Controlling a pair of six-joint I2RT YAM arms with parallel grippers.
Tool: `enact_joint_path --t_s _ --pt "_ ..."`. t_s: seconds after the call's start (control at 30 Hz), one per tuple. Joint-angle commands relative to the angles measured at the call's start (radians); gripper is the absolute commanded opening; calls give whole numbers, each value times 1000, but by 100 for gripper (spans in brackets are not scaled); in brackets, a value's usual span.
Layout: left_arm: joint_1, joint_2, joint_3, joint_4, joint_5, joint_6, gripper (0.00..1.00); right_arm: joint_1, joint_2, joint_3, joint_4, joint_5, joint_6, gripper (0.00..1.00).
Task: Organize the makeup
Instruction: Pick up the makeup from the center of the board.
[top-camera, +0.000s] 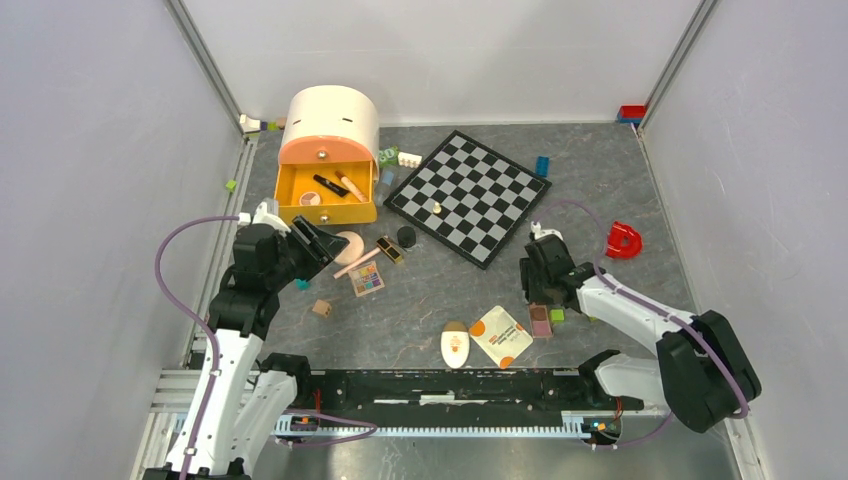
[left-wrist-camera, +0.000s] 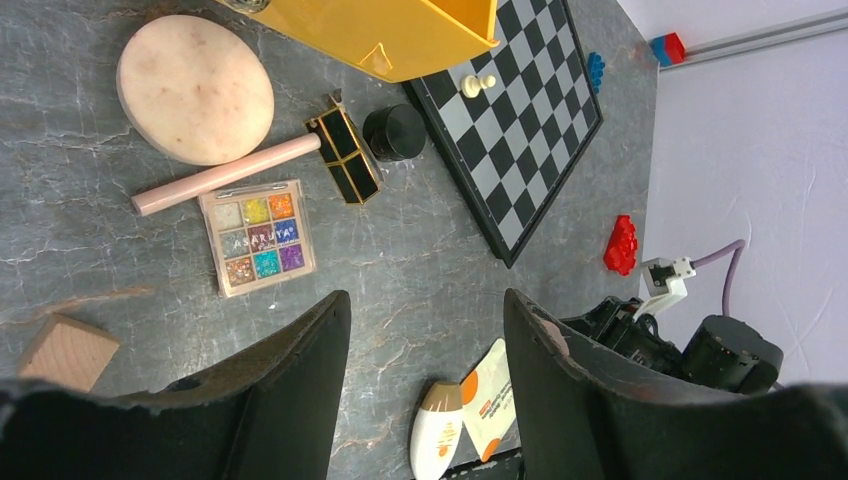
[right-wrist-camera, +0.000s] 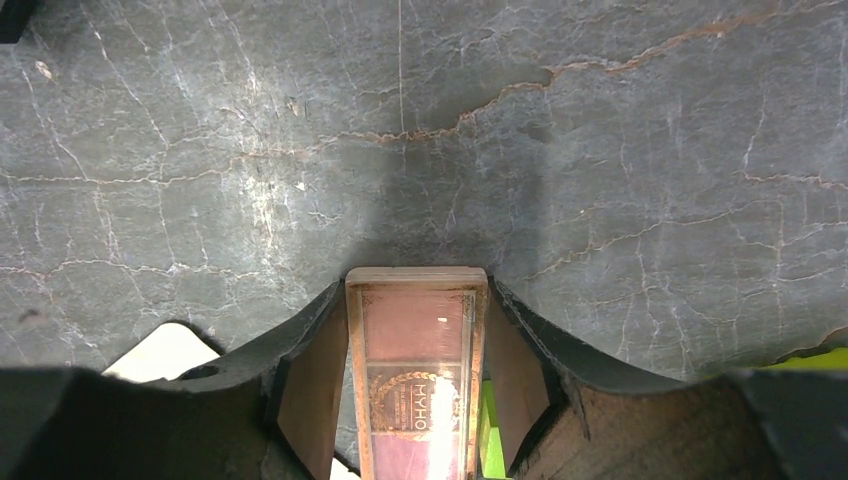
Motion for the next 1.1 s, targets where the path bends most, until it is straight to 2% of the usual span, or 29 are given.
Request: enact_joint_path --t_s 0.0,0.23,0.37,0.4,0.47,0.57,0.8,1.07 --pt "0 -6 -2 12 23 36 64 0 73 41 75 -107 -21 44" --pt "0 -20 11 -19 16 42 64 2 286 246 84 -104 -96 45" --pt "0 -29 17 -38 9 52 64 2 354 286 81 -94 -125 56" --pt "-1 -29 18 -40 8 54 64 2 352 275 84 -95 -128 63" --pt "0 -31 12 -47 4 57 64 4 318 233 96 -98 -125 74" --pt "0 -34 -2 -47 5 56 64 5 258 163 98 -93 -111 82" --pt "0 -42 -15 -40 9 53 64 69 146 31 72 -76 -52 84" --pt "-1 -54 -26 -44 13 50 64 134 64 -28 -7 6 38 79"
